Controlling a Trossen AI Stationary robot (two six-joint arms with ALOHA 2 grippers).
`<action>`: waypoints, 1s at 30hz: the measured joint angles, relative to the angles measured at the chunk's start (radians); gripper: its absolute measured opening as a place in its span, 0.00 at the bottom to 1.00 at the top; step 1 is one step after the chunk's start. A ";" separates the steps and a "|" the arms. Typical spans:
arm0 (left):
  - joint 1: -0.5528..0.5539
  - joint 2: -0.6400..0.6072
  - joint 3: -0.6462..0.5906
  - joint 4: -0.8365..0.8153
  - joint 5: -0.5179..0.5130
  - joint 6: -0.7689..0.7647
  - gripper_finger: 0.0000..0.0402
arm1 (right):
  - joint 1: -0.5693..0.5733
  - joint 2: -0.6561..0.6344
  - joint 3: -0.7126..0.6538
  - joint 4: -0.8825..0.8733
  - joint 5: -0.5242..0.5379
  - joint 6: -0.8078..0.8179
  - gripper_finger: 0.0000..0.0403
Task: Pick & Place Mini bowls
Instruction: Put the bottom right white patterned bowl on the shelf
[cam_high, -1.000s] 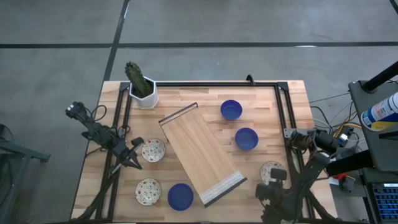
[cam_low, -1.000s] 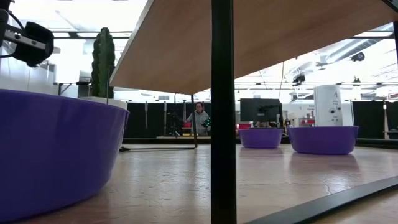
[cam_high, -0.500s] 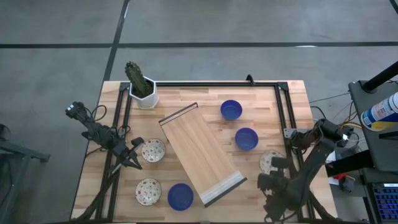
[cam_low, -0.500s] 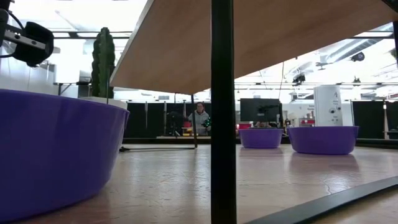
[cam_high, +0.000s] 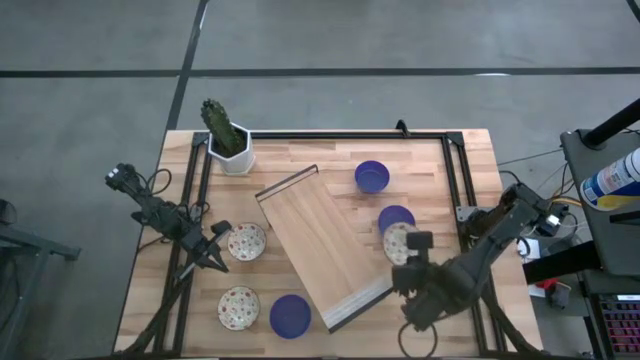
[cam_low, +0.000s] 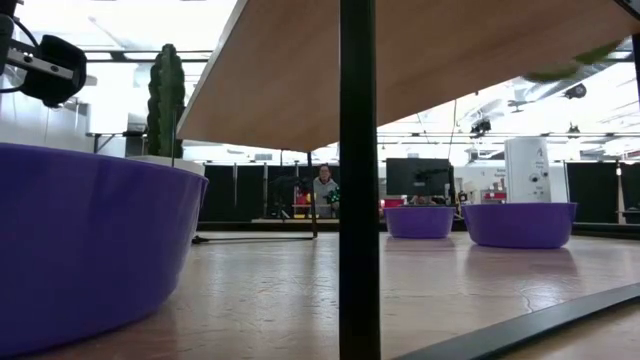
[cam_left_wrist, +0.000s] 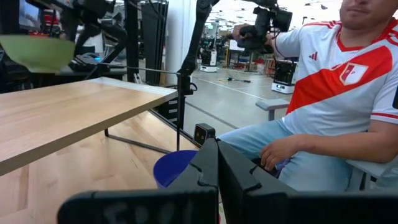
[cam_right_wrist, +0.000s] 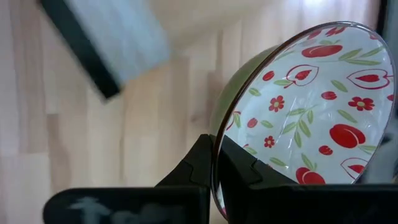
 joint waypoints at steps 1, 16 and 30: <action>0.000 0.000 0.000 0.000 0.000 0.000 0.00 | -0.012 0.000 0.018 0.000 0.009 -0.038 0.03; 0.000 0.000 0.000 0.000 0.000 0.000 0.00 | -0.133 0.066 0.175 0.224 0.049 -0.561 0.03; 0.000 0.004 0.000 0.000 0.000 0.000 0.00 | -0.092 0.361 0.516 0.095 -0.033 -0.867 0.03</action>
